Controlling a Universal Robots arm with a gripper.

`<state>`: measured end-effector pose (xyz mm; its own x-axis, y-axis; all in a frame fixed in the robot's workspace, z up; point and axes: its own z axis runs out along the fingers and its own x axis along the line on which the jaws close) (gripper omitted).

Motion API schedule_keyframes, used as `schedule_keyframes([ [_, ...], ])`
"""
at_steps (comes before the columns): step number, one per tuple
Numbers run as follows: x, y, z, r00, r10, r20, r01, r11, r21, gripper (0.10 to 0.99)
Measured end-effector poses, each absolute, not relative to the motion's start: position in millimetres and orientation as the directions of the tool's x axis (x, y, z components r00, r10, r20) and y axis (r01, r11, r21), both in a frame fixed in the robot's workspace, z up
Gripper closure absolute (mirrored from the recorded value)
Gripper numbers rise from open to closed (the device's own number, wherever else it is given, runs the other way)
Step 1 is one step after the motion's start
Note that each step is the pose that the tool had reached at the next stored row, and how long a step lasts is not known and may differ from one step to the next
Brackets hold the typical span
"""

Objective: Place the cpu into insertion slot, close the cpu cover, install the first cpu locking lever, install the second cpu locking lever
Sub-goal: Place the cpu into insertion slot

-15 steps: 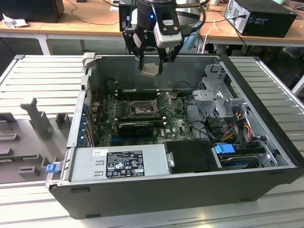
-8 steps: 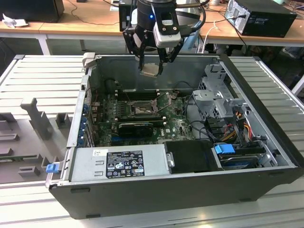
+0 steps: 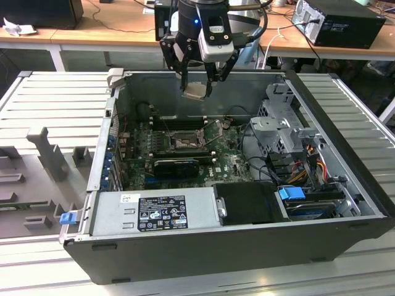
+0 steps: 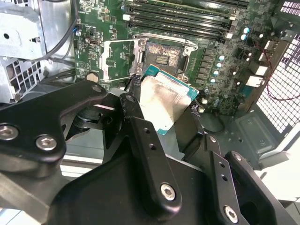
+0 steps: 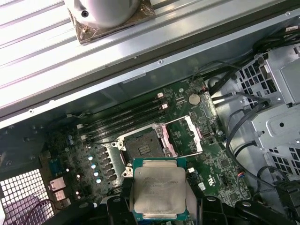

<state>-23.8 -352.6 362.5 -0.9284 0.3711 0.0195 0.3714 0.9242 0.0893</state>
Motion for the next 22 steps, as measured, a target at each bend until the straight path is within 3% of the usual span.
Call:
schedule_keyframes([
  [22,-23.8,-352.6,362.4,-0.906,0.422,0.02,0.422,0.902,0.089,0.557],
])
